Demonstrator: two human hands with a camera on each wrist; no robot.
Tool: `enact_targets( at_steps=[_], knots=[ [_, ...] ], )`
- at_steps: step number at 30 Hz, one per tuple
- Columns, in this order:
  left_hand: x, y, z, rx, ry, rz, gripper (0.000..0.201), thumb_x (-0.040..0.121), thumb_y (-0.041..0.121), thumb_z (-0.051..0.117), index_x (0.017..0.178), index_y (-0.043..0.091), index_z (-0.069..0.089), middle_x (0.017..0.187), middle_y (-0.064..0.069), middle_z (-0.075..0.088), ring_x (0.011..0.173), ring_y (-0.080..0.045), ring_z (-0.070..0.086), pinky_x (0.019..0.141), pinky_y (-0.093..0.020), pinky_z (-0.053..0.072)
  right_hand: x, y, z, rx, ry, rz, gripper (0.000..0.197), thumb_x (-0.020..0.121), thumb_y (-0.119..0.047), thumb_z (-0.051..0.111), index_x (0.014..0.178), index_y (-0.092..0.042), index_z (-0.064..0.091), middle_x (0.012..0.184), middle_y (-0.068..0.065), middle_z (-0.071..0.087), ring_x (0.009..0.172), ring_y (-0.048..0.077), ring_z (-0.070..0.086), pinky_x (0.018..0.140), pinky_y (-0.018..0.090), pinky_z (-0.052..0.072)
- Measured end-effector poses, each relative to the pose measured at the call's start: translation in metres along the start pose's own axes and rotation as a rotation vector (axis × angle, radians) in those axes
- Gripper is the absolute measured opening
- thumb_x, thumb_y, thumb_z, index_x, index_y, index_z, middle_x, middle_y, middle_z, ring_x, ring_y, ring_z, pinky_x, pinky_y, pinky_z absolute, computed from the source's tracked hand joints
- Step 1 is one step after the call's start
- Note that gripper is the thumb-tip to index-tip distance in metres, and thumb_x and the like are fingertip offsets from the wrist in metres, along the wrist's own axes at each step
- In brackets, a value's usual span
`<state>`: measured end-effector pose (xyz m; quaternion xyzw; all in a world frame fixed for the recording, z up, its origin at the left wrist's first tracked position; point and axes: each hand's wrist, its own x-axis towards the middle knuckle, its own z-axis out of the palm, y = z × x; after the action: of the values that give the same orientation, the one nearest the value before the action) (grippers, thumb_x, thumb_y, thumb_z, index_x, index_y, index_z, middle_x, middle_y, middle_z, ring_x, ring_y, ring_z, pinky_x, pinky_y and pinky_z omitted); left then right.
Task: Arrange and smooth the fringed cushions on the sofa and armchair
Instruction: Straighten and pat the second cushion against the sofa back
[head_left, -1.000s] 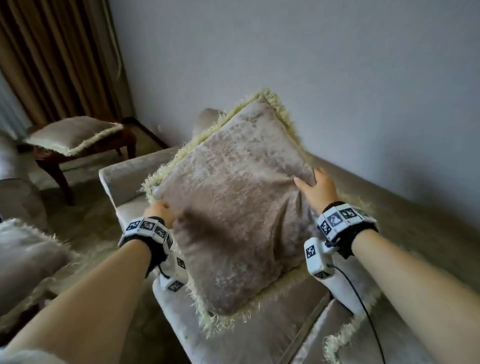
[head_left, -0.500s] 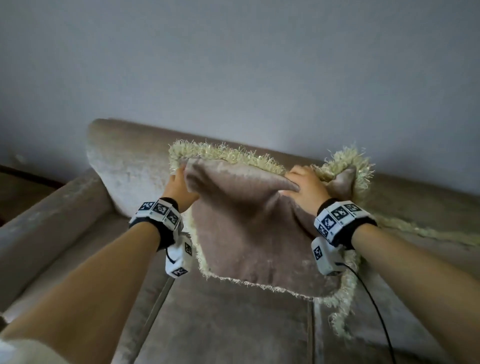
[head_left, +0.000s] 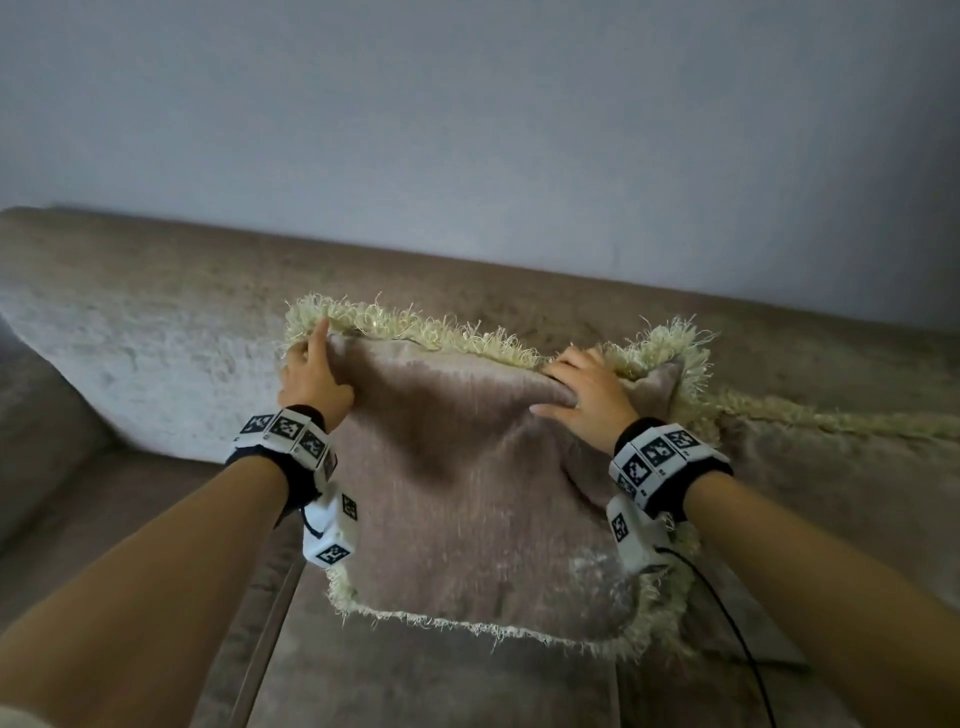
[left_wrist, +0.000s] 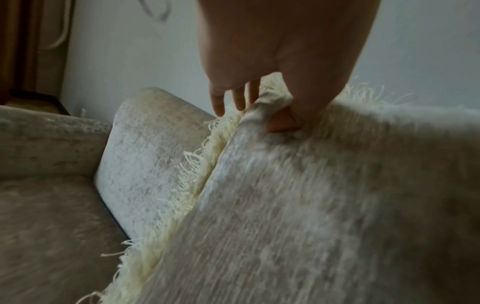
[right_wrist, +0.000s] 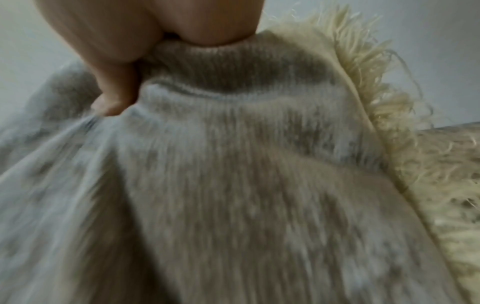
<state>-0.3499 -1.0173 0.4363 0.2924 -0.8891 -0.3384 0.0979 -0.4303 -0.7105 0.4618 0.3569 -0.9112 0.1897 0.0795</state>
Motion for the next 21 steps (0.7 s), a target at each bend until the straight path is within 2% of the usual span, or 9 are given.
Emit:
enact_targets(
  at_steps=[3,6,8,10,14,16,18,19,21],
  knots=[
    [0.021,-0.025,0.037,0.044,-0.058,-0.075,0.072,0.087,0.013,0.051,0.148,0.021,0.014,0.153,-0.012,0.016,0.134,-0.037,0.031,0.107,-0.049,0.035,0.015,0.031,0.038,-0.090,-0.037,0.239,0.036,0.087,-0.038,0.058,0.119,-0.021,0.056,0.124,0.005,0.050,0.116,0.026,0.040,0.099,0.040,0.031],
    [0.032,-0.053,0.077,0.036,-0.142,-0.178,0.077,0.090,0.019,0.057,0.149,0.017,0.009,0.152,-0.017,0.018,0.134,-0.040,0.030,0.108,-0.053,0.032,0.012,0.066,0.081,-0.161,-0.074,0.580,0.059,0.085,-0.041,0.060,0.137,-0.022,0.039,0.145,0.010,0.033,0.134,0.031,0.027,0.109,0.048,0.025],
    [0.037,-0.070,0.096,0.034,-0.183,-0.214,0.075,0.091,0.024,0.056,0.149,0.014,0.010,0.152,-0.018,0.018,0.136,-0.040,0.028,0.109,-0.052,0.030,-0.003,0.087,0.106,-0.093,-0.068,0.760,0.069,0.083,-0.042,0.063,0.141,-0.019,0.033,0.149,0.014,0.026,0.137,0.035,0.023,0.109,0.052,0.025],
    [0.047,-0.081,0.110,0.026,-0.195,-0.245,0.072,0.092,0.029,0.054,0.148,0.013,0.012,0.152,-0.018,0.019,0.137,-0.039,0.026,0.110,-0.051,0.029,-0.020,0.110,0.125,0.022,-0.028,0.907,0.074,0.083,-0.040,0.063,0.143,-0.017,0.027,0.149,0.017,0.024,0.135,0.039,0.026,0.105,0.055,0.031],
    [0.068,-0.093,0.134,-0.036,-0.179,-0.295,0.070,0.093,0.039,0.050,0.147,0.012,0.016,0.151,-0.019,0.021,0.136,-0.039,0.028,0.110,-0.051,0.028,-0.043,0.149,0.153,0.267,-0.061,1.160,0.084,0.081,-0.052,0.062,0.143,-0.012,0.024,0.148,0.016,0.027,0.134,0.038,0.030,0.104,0.052,0.034],
    [0.075,-0.093,0.147,-0.081,-0.165,-0.295,0.072,0.092,0.043,0.049,0.147,0.013,0.016,0.152,-0.018,0.021,0.137,-0.038,0.027,0.111,-0.051,0.027,-0.046,0.156,0.166,0.334,-0.051,1.150,0.082,0.082,-0.050,0.061,0.144,-0.011,0.024,0.149,0.016,0.027,0.135,0.037,0.030,0.107,0.051,0.033],
    [0.079,-0.090,0.157,-0.089,-0.092,-0.245,0.072,0.092,0.043,0.049,0.148,0.013,0.016,0.152,-0.018,0.020,0.138,-0.037,0.025,0.112,-0.050,0.026,-0.042,0.151,0.175,0.266,0.044,1.014,0.079,0.083,-0.043,0.061,0.145,-0.010,0.024,0.149,0.017,0.027,0.137,0.036,0.027,0.110,0.050,0.029],
    [0.079,-0.087,0.162,-0.075,-0.044,-0.187,0.072,0.092,0.042,0.050,0.148,0.013,0.016,0.152,-0.017,0.019,0.139,-0.036,0.024,0.112,-0.050,0.025,-0.038,0.144,0.178,0.192,0.099,0.920,0.076,0.085,-0.040,0.060,0.145,-0.009,0.025,0.150,0.017,0.026,0.138,0.035,0.025,0.112,0.050,0.027],
    [0.078,-0.075,0.169,0.005,0.047,0.023,0.071,0.092,0.043,0.049,0.148,0.013,0.017,0.154,-0.016,0.016,0.142,-0.033,0.017,0.115,-0.048,0.020,-0.021,0.123,0.176,0.041,0.179,0.683,0.072,0.088,-0.043,0.055,0.144,-0.008,0.025,0.152,0.016,0.021,0.140,0.032,0.019,0.115,0.050,0.021]
  ],
)
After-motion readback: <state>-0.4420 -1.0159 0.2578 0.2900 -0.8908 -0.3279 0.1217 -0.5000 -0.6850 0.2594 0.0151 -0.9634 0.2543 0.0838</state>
